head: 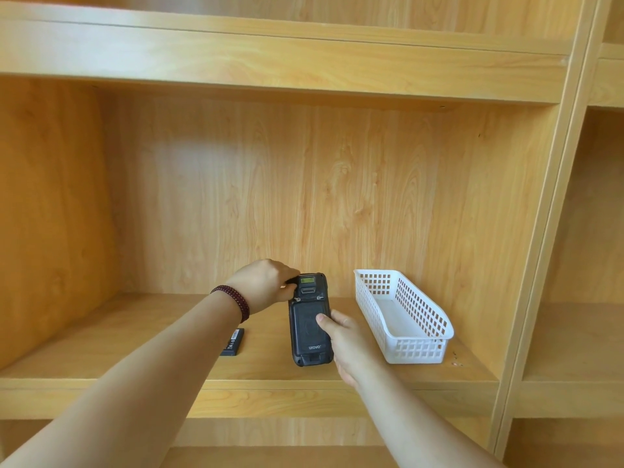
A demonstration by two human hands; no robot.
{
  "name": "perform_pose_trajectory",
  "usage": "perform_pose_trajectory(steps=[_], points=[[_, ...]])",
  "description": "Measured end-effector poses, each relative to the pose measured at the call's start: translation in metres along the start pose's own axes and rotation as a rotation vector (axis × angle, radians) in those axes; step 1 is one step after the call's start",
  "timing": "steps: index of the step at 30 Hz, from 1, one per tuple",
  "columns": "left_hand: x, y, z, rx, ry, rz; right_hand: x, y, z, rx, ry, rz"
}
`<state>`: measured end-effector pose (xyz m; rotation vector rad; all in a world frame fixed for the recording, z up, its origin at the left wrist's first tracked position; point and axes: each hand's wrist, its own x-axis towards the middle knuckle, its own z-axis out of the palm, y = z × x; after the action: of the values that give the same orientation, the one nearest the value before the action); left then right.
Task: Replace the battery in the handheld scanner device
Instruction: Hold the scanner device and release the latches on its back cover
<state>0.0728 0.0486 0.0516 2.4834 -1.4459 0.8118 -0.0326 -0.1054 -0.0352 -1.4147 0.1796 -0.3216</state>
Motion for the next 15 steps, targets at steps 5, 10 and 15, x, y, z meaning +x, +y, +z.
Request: perform_pose_trajectory(steps=[5,10,15], points=[[-0.008,0.005,-0.004,-0.265,-0.009,-0.089,-0.001,-0.007,0.001,-0.002,0.014,-0.009],[-0.011,0.006,-0.006,-0.313,0.025,-0.082,-0.001,-0.005,0.003,0.003,0.023,0.004],[-0.014,0.006,-0.005,-0.282,0.036,-0.039,-0.003,-0.004,0.001,-0.011,0.011,0.004]])
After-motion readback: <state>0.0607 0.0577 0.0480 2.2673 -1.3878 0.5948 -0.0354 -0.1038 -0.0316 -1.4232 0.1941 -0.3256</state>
